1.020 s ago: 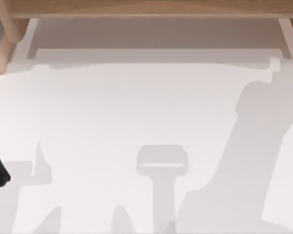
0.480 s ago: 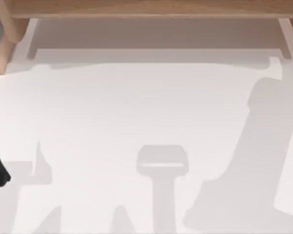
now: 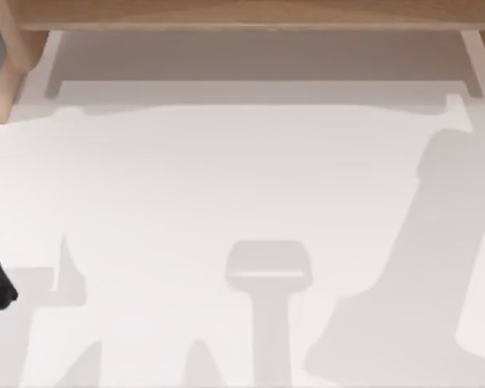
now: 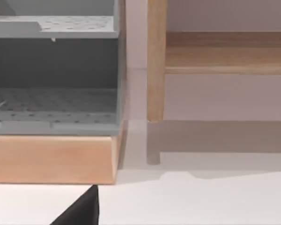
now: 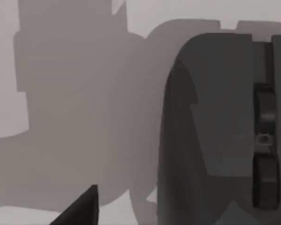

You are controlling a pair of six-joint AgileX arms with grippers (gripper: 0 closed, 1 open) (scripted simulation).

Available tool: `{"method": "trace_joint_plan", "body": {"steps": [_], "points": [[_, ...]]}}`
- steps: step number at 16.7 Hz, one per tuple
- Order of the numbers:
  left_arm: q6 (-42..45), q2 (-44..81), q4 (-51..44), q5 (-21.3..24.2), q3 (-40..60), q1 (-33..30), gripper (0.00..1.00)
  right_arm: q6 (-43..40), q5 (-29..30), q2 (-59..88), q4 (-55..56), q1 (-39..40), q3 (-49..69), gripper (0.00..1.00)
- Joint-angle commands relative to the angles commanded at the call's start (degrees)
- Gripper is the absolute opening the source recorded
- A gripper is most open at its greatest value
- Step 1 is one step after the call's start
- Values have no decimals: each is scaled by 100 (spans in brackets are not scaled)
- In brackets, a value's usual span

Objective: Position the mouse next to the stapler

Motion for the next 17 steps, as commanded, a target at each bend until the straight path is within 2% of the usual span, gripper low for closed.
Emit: {"method": "trace_joint_plan", "body": {"steps": [16,17], "points": [[0,0,0,0,0,0,100,2,2,59,379,2,-314,100],[0,0,0,0,0,0,100,2,2,59,379,2,-314,92]]}}
